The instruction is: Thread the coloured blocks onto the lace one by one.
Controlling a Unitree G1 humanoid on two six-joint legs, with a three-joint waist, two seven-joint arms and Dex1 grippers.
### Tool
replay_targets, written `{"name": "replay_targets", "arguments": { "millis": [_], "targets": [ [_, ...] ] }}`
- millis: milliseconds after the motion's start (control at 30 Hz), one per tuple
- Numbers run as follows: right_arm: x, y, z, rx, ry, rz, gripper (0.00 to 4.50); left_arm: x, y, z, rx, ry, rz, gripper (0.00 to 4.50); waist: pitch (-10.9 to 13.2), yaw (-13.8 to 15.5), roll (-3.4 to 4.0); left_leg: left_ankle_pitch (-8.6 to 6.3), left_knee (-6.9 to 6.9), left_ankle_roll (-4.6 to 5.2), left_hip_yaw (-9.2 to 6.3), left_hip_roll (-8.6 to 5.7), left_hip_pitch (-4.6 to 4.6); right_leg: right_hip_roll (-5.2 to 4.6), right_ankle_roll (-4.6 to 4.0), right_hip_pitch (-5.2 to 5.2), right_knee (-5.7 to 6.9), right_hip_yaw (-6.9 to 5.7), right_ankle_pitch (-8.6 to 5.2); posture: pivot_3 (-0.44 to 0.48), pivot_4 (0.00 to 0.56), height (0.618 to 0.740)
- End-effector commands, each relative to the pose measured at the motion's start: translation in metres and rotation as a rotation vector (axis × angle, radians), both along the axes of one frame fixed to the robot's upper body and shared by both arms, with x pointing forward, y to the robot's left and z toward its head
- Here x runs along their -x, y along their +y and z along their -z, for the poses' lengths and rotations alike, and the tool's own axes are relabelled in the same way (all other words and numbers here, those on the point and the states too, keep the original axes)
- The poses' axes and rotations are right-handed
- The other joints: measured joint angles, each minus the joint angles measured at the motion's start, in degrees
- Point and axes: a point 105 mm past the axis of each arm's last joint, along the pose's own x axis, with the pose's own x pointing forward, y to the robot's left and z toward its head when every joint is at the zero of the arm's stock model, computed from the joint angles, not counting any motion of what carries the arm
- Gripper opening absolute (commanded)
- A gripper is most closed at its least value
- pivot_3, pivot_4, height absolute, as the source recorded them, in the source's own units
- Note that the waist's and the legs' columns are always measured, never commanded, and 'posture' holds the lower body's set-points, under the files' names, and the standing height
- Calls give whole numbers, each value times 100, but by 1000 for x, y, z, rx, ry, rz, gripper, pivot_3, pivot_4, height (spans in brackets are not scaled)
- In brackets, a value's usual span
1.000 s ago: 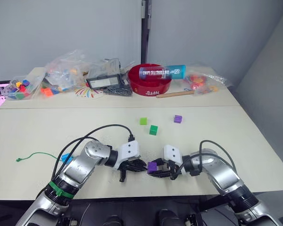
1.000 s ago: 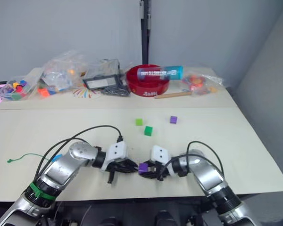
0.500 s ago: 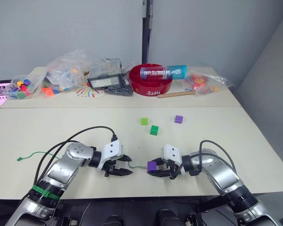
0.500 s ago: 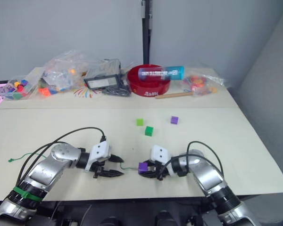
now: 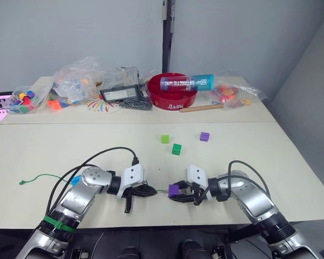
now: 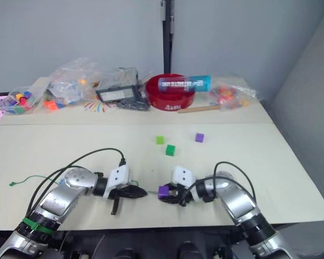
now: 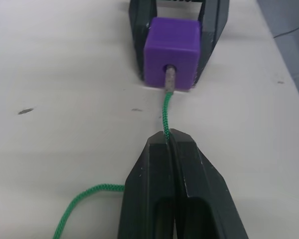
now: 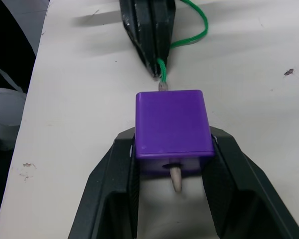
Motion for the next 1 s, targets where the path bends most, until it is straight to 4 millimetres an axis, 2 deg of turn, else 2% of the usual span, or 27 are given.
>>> {"name": "replay_targets", "arguments": {
  "millis": [33,267,433,533,567,700,767,800,867,900,1000],
  "targets": [
    [-5,-4,1,26,-12,29,1202,3,-18,-7,28,-17,33,18,0,-1,0,0,0,0,1,0,0,0,0,0,0,0,0,0,150,731],
    [-6,0,0,30,-18,13,1202,-3,-29,-6,16,-43,21,18,0,-17,0,0,0,0,0,0,0,0,0,0,0,1,0,0,150,731],
    [-8,1,1,35,-19,14,1202,-5,-25,-8,8,-48,-11,18,0,-14,0,0,0,0,-1,0,1,1,-1,-1,1,0,0,0,150,731],
    [-8,2,-3,8,-10,16,1202,-4,-22,-14,27,-41,-16,817,0,-19,0,0,0,0,-1,0,0,1,0,-2,1,0,0,0,150,731],
    [-6,3,-6,-11,2,14,2267,-2,-21,-16,29,-37,-11,1199,0,-19,0,0,0,0,-1,0,0,0,-1,-2,2,0,0,0,150,731],
    [0,3,-20,-47,21,1,3577,-2,-20,-24,40,-52,-7,2479,1,-9,0,0,0,0,-1,0,-3,0,0,-5,2,0,0,0,150,731],
    [1,-4,-26,-47,8,15,4286,-2,-20,-26,33,-69,3,3195,1,-1,0,0,0,0,-1,0,-5,0,0,-6,0,0,0,0,150,731],
    [2,-7,-27,-44,4,21,4500,-2,-21,-27,31,-74,6,3482,1,13,1,0,0,0,-2,0,-7,0,0,-7,-2,0,0,0,150,731],
    [3,-12,-29,-36,-1,29,4500,-3,-22,-27,33,-78,8,4176,1,15,0,0,0,0,-2,-1,-10,-1,1,-7,-6,-1,-1,0,150,731],
    [4,-23,-30,-25,-7,49,4500,-4,-29,-24,32,-82,21,4486,1,26,1,0,0,0,-1,-1,-10,-1,1,-7,-7,-1,-1,0,150,731],
    [7,-43,-29,-3,-16,87,4500,-8,-44,-16,37,-96,40,4486,2,96,1,0,0,0,-3,-7,-12,-8,3,-5,-11,-2,-2,0,150,731]
  ]
}}
